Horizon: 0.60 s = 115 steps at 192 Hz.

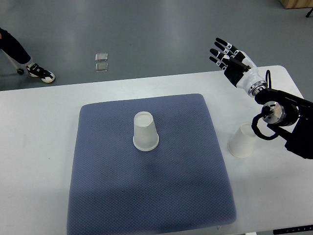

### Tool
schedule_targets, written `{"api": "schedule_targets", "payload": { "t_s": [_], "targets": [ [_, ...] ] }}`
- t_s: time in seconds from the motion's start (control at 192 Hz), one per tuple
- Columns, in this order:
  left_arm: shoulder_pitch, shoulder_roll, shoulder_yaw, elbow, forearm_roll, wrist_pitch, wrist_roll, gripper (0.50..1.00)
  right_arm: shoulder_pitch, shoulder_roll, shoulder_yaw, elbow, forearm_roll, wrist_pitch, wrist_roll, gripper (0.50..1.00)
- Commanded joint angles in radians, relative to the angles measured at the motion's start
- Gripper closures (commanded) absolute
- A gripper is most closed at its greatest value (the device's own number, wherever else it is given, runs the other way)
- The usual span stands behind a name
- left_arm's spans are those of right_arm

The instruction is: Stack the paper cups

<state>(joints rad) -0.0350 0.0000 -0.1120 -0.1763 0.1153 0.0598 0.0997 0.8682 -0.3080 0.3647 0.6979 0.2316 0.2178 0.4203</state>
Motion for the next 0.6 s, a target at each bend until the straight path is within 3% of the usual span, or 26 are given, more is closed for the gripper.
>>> {"api": "schedule_targets", "payload": {
  "t_s": [0.0,0.593],
  "targets": [
    [0.000,0.000,0.000,0.000,0.000,0.000,0.000,0.500,0.000,0.000,-0.001,0.000,0.000,0.000,0.000,0.572],
    [0.001,0.000,0.011,0.012,0.000,0.003,0.000,0.500,0.000,-0.009,0.000,0.000,0.000,-0.002,0.000,0.572]
  ]
}}
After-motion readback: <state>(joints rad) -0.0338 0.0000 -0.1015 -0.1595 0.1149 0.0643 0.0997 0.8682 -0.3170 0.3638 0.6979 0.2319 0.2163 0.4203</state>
